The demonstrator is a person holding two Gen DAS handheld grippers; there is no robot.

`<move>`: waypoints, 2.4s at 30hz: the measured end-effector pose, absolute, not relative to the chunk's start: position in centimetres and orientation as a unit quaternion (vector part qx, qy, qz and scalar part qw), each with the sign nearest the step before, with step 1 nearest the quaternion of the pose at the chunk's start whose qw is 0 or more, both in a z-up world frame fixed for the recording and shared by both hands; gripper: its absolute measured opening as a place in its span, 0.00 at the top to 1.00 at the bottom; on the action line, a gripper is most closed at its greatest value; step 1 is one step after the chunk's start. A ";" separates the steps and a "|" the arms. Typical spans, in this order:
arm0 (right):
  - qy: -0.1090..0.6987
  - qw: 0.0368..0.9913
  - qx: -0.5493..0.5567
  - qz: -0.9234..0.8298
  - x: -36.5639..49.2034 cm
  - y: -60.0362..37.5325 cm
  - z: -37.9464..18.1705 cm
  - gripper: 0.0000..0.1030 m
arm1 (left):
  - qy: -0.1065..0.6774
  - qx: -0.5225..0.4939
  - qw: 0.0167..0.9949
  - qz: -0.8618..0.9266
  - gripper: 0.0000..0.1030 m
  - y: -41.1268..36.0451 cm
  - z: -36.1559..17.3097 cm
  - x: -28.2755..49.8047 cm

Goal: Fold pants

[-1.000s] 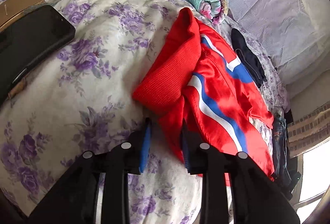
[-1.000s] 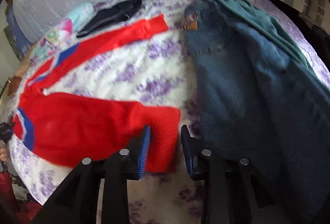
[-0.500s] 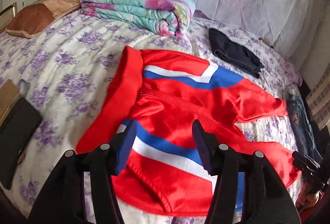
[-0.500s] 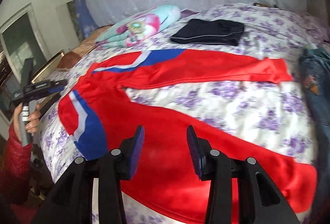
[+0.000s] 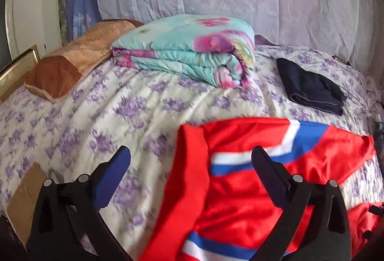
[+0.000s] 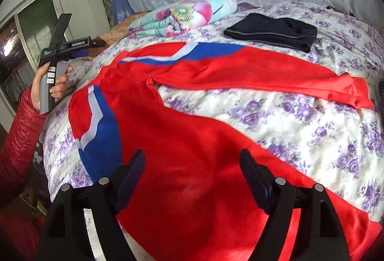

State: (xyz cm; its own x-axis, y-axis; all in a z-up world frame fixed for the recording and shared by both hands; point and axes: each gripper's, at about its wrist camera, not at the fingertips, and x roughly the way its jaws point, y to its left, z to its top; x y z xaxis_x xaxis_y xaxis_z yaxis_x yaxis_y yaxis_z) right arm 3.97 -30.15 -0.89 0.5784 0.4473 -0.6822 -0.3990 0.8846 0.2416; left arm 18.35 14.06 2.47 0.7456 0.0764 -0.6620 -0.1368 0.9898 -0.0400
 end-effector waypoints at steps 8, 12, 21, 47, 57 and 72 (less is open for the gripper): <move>0.431 0.868 0.085 0.231 6.7 -30.4 -4.0 0.04 | 0.459 -0.184 0.869 -0.011 0.06 18.6 -6.3 26.6; 0.442 0.865 0.070 0.227 7.0 -29.8 -3.6 0.03 | 0.438 -0.194 0.876 -0.064 0.27 18.4 -6.2 25.9; 0.371 0.881 -0.031 0.291 16.6 -27.4 4.0 0.03 | 0.437 -0.187 0.877 -0.075 0.54 17.8 -6.3 26.1; 0.376 0.873 -0.155 0.270 26.4 -21.4 -0.1 0.94 | 0.388 -0.196 0.894 -0.104 0.68 18.0 -4.3 24.6; 0.306 0.902 -0.145 0.267 10.9 -21.6 2.3 0.94 | 0.333 -0.273 0.894 -0.129 0.80 20.9 -2.5 19.3; 0.291 0.899 -0.165 0.282 1.1 -20.8 -0.2 0.94 | 0.407 -0.357 0.832 -0.126 0.21 14.3 0.9 16.2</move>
State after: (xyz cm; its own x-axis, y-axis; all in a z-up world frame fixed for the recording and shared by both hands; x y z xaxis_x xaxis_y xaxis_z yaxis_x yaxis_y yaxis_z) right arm 1.06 -20.85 -0.22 0.6714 0.4112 -0.6165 -0.6035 0.7862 -0.1330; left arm 16.16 14.30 0.94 0.6371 -0.5001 -0.5865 -0.0802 0.7138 -0.6957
